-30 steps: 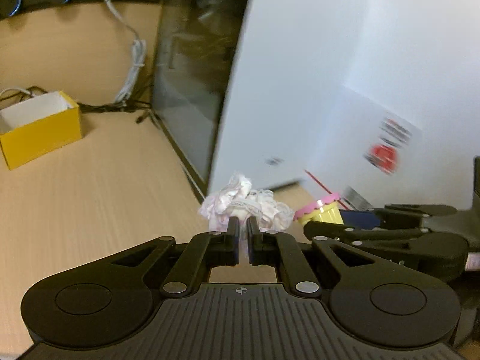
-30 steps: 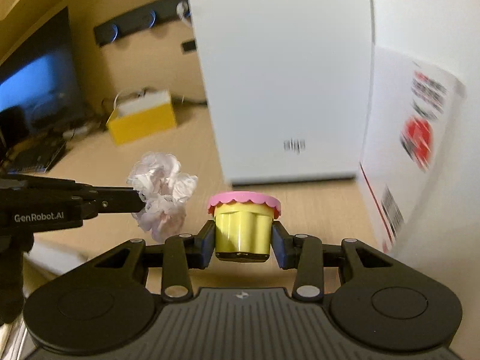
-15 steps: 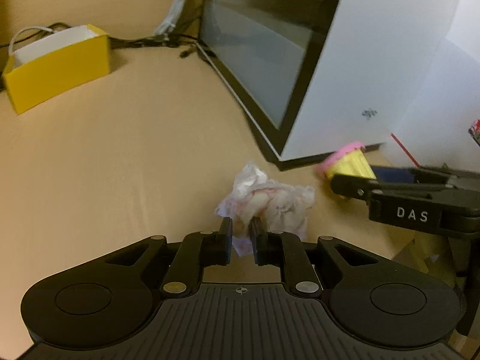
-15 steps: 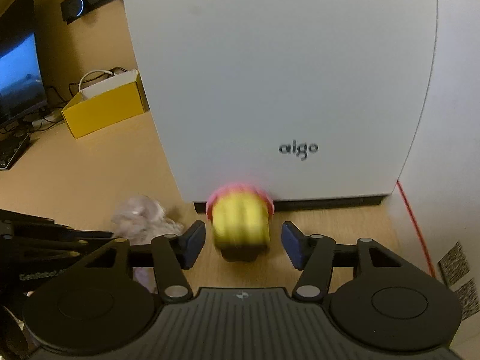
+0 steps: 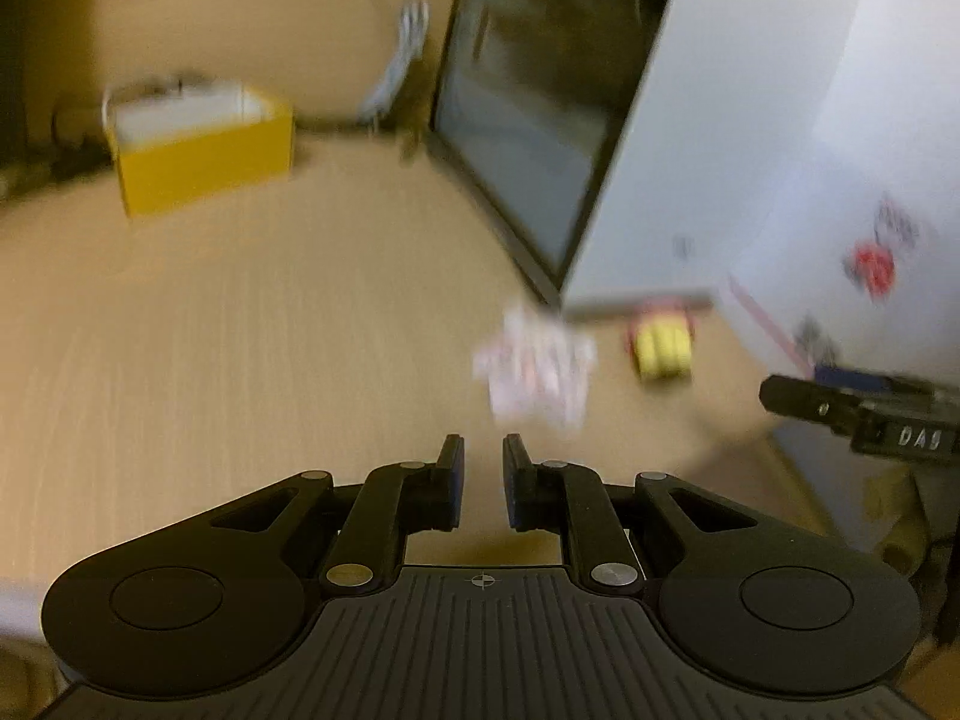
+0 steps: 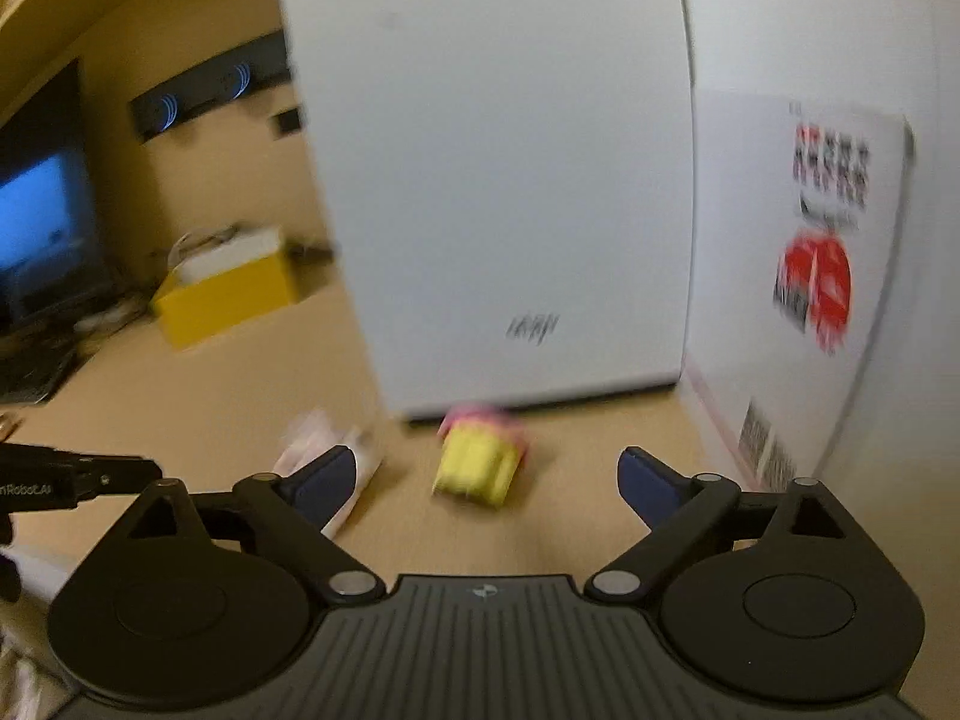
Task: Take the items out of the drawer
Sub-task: 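Carry cloth and cupcake onto the desk beside the white case and release both, then reach into the drawer and grasp the pink pig toy with the left tool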
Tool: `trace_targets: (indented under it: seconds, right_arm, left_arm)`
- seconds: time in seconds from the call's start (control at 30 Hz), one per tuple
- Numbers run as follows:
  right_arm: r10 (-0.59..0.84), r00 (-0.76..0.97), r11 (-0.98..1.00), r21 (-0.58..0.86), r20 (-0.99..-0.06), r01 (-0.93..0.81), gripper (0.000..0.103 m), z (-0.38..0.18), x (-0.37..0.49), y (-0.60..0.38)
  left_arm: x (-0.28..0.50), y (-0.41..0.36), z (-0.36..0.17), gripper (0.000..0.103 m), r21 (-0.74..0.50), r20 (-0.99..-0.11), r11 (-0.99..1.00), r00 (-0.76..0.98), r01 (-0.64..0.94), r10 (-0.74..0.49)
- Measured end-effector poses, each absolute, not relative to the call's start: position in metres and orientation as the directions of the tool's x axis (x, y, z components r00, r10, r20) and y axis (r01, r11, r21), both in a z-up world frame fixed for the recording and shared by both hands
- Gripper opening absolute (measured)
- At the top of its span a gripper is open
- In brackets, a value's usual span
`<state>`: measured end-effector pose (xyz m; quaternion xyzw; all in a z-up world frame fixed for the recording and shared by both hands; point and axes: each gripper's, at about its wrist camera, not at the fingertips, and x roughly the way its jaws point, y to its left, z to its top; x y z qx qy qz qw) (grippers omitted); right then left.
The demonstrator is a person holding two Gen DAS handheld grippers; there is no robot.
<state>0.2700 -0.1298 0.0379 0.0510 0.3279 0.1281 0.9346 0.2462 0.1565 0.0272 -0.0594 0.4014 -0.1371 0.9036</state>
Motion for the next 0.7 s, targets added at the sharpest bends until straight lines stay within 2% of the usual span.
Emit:
trace_targets:
  seconds: [0.1, 0.23, 0.33, 0.43, 0.53, 0.6, 0.63, 0.7]
  right_arm:
    - [0.269, 0.706, 0.962, 0.153, -0.656, -0.224, 0.093, 0.027, 0.251, -0.129]
    - [0.204, 0.681, 0.974, 0.079, -0.703, -0.210, 0.093, 0.010, 0.231, -0.125]
    - [0.150, 0.657, 0.986, 0.059, -0.739, -0.159, 0.093, -0.001, 0.222, -0.131]
    - [0.131, 0.630, 0.988, 0.046, -0.765, -0.150, 0.093, -0.009, 0.216, -0.134]
    - [0.139, 0.607, 0.985, 0.044, -0.782, -0.168, 0.093, -0.018, 0.210, -0.132]
    - [0.144, 0.597, 0.984, 0.050, -0.789, -0.171, 0.093, -0.021, 0.206, -0.132]
    - [0.145, 0.593, 0.984, 0.052, -0.792, -0.171, 0.093, -0.022, 0.203, -0.132]
    - [0.134, 0.588, 0.985, 0.041, -0.798, -0.169, 0.093, -0.024, 0.197, -0.132]
  left_arm:
    - [0.230, 0.157, 0.000, 0.015, -0.278, -0.784, 0.945, 0.528, 0.173, -0.327]
    - [0.227, 0.153, -0.046, 0.015, -0.278, -0.876, 0.959, 0.395, 0.058, -0.278]
    - [0.234, 0.156, -0.071, 0.015, -0.321, -0.897, 0.943, 0.349, -0.089, -0.272]
    - [0.246, 0.156, -0.088, 0.015, -0.302, -0.913, 0.929, 0.344, -0.213, -0.219]
    - [0.253, 0.147, -0.096, 0.017, -0.279, -0.909, 0.931, 0.377, -0.236, -0.177]
    - [0.257, 0.142, -0.100, 0.023, -0.274, -0.907, 0.930, 0.388, -0.243, -0.166]
    - [0.258, 0.139, -0.100, 0.022, -0.262, -0.907, 0.934, 0.393, -0.242, -0.153]
    - [0.264, 0.127, -0.097, 0.025, -0.226, -0.913, 0.954, 0.386, -0.199, -0.136]
